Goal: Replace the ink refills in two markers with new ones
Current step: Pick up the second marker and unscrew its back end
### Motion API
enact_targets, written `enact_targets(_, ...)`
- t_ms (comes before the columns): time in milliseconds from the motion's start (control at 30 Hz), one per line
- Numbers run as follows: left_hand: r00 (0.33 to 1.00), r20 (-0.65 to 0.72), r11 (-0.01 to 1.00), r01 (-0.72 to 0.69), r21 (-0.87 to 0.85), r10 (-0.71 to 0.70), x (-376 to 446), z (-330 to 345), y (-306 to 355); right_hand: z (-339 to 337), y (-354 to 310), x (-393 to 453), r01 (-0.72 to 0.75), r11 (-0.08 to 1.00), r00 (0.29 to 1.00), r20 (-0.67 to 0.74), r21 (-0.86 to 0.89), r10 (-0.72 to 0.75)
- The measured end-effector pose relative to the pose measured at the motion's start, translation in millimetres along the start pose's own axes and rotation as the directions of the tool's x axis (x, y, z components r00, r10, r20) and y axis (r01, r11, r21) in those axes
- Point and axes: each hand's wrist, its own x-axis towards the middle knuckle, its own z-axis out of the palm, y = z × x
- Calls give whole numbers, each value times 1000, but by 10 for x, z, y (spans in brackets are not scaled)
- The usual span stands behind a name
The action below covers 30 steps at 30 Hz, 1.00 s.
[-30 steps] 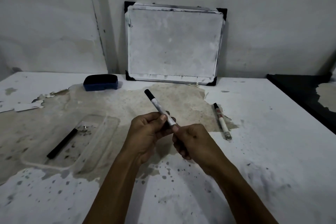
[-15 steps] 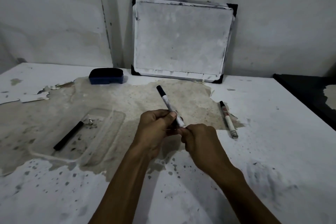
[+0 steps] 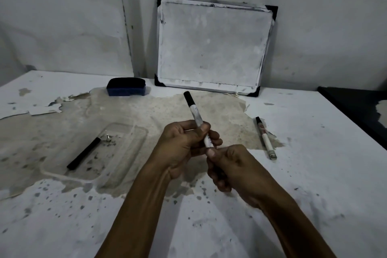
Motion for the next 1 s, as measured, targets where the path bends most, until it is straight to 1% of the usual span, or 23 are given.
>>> enact_targets(33, 999, -35, 1000, -6, 9, 6, 4, 6, 0, 32, -8, -8, 73, 969, 992, -87, -234, -96)
enact_targets(67, 997, -74, 1000, -10, 3, 10, 7, 19, 0, 67, -7, -9, 111, 883, 968, -152, -456, -200)
enact_targets(100, 994, -112, 1000, -15, -7, 14, 8, 33, -2, 103, 2, -5, 115, 785, 939, -192, -609, -286)
enact_targets(133, 990, -141, 1000, -23, -14, 21, 7, 49, -6, 136, -2, -10, 102, 724, 912, -227, -682, -341)
enact_targets(167, 987, -158, 999, -34, -15, 31, 1, 61, -8, 153, 14, -9, 97, 708, 889, -259, -699, -378)
enact_targets(200, 985, -164, 999, -46, -13, 43, -3, 70, -9, 154, 29, -11, 105, 719, 877, -277, -687, -392)
enact_targets(233, 984, -166, 998, -59, -14, 56, -11, 70, -6, 138, 42, -11, 118, 755, 881, -283, -645, -379)
enact_targets(267, 983, -168, 997, -71, -18, 67, -15, 61, -4, 120, 32, -13, 119, 815, 902, -282, -567, -327)
enact_targets(300, 982, -171, 997, -80, -22, 75, -20, 48, 3, 104, 6, -24, 102, 894, 933, -271, -436, -239)
enact_targets(333, 982, -172, 996, -85, -26, 79, -23, 31, 9, 84, -20, -33, 49, 964, 963, -244, -260, -115)
enact_targets(367, 982, -170, 996, -87, -31, 80, -26, 17, 15, 63, -39, -37, -39, 997, 982, -189, -68, 26)
enact_targets(400, 983, -166, 996, -86, -38, 79, -27, 9, 16, 47, -51, -40, -134, 986, 984, -106, 99, 145)
enact_targets(433, 984, -160, 996, -82, -44, 74, -33, 9, 18, 34, -52, -37, -211, 951, 975, -20, 225, 220)
enact_targets(467, 986, -153, 996, -78, -47, 70, -41, 19, 19, 26, -48, -38, -254, 917, 967, 49, 309, 251)
enact_targets(533, 987, -142, 996, -78, -40, 71, -57, 39, 12, 29, -30, -38, -256, 888, 967, 101, 382, 235)
enact_targets(600, 988, -136, 996, -80, -31, 75, -70, 45, 4, 37, -9, -35, -213, 888, 977, 78, 407, 199)
enact_targets(700, 987, -141, 996, -80, -25, 76, -76, 45, -3, 41, 23, -53, -106, 916, 993, -13, 386, 120)
enact_targets(767, 986, -150, 997, -76, -17, 73, -79, 49, -12, 60, 43, -79, -9, 955, 992, -119, 297, 47)
enact_targets(800, 985, -154, 997, -75, -11, 72, -81, 50, -22, 80, 53, -97, 43, 978, 982, -188, 205, -4)
enact_targets(833, 985, -161, 997, -70, -11, 68, -83, 54, -32, 104, 62, -114, 92, 994, 961, -267, 63, -72)
enact_targets(867, 984, -170, 998, -64, -16, 61, -86, 59, -44, 128, 76, -125, 121, 985, 925, -346, -127, -158)
enact_targets(933, 980, -196, 998, -50, -39, 41, -87, 69, -73, 180, 110, -141, 107, 869, 832, -435, -482, -344)
enact_targets(1000, 975, -221, 997, -40, -61, 26, -85, 79, -104, 224, 160, -154, 65, 748, 767, -447, -661, -461)
